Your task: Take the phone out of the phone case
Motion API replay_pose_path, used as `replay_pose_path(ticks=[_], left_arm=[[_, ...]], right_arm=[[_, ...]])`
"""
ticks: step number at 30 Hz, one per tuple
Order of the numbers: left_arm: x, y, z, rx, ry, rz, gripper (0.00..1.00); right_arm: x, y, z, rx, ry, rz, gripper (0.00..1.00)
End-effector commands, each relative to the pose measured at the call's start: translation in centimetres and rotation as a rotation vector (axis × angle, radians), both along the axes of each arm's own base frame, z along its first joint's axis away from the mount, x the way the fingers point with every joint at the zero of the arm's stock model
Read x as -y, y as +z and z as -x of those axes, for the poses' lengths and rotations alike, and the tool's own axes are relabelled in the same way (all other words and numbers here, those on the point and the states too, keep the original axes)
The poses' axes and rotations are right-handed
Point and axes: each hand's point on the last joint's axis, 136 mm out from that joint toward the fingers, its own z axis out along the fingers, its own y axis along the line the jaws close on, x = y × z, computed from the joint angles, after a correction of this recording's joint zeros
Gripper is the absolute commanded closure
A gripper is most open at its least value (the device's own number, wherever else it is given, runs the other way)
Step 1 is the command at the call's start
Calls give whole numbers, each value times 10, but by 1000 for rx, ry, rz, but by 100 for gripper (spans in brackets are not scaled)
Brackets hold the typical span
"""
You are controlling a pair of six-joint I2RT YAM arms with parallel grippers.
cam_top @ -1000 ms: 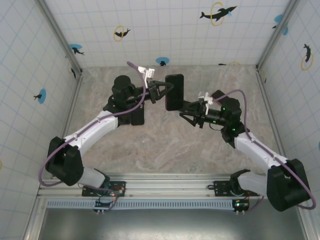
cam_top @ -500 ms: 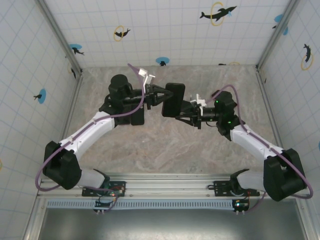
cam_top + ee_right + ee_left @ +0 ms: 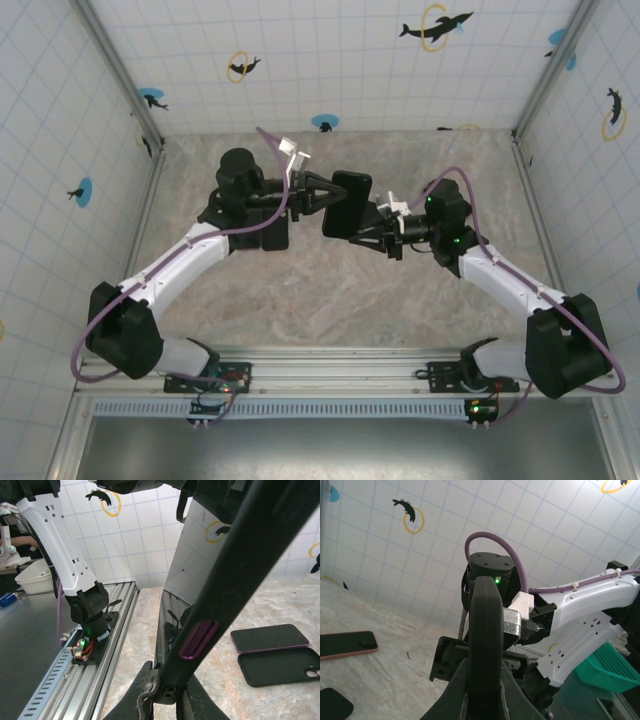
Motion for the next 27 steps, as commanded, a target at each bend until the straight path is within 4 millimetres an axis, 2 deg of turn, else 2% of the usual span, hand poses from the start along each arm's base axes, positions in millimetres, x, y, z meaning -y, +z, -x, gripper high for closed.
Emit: replay_pose_path(ticks=[1,19,27], left_arm=[[-3,36,6,43,-33,62,100],[-1,39,9,-49,-92,70,100],[0,37,9,-61,-92,70,100]], right_arm=[[-1,10,3,102,13,-9,85],[3,7,-1,208,-50,19,85],[1,25,-2,231,-54,-25,85]])
